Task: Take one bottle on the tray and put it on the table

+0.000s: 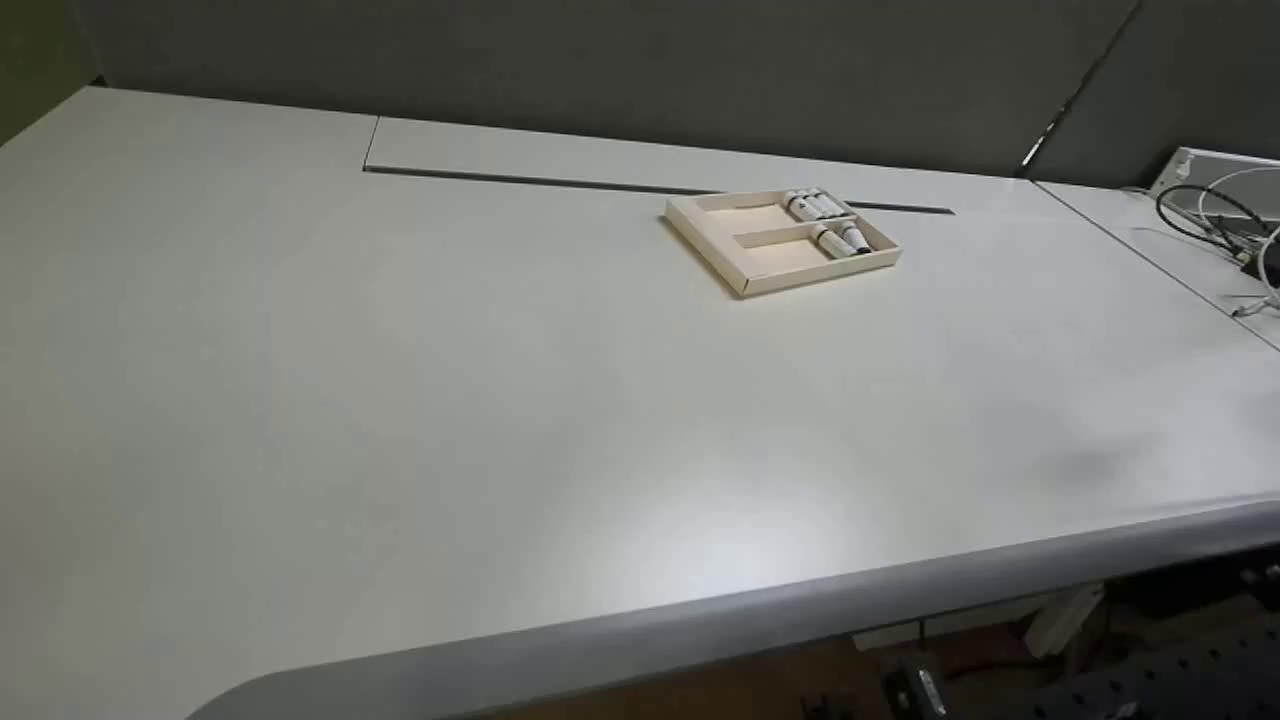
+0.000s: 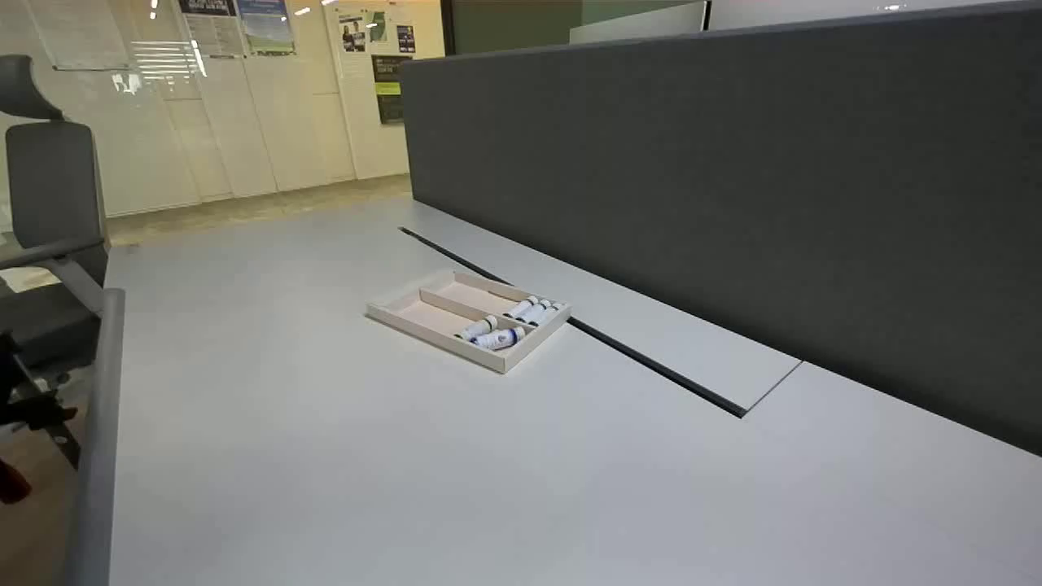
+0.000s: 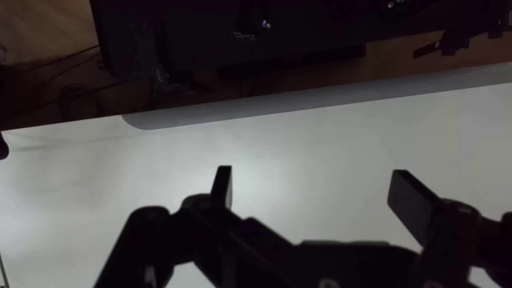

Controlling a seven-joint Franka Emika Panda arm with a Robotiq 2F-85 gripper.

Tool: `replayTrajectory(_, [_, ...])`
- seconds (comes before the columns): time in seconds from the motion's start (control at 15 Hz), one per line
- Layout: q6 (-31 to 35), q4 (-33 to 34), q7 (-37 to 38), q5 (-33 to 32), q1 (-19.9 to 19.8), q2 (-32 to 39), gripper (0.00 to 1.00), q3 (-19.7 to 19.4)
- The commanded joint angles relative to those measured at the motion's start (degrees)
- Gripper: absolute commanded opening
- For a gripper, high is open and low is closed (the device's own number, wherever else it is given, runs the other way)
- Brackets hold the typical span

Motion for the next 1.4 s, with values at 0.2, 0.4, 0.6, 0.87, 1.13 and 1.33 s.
replayTrajectory(0.2, [-0.1,0.1,0.4,-0.3,0.7,0.0,1.00,-0.6])
replayTrajectory(0.4, [-0.1,0.1,0.4,-0.3,0.7,0.0,1.00,-0.6])
replayTrajectory(0.6, [7.3,-0.3,2.0,-0.6,0.4,0.3,1.00,-0.5])
replayTrajectory(0.87, [15.4,8.0,-4.5,1.5,4.3,11.8,1.00,-1.0])
replayTrajectory(1.13, [13.6,21.2,-14.8,4.5,8.4,24.8,1.00,-1.5])
replayTrajectory(1.33, [9.0,31.0,-16.5,5.0,8.6,32.1,1.00,-0.5])
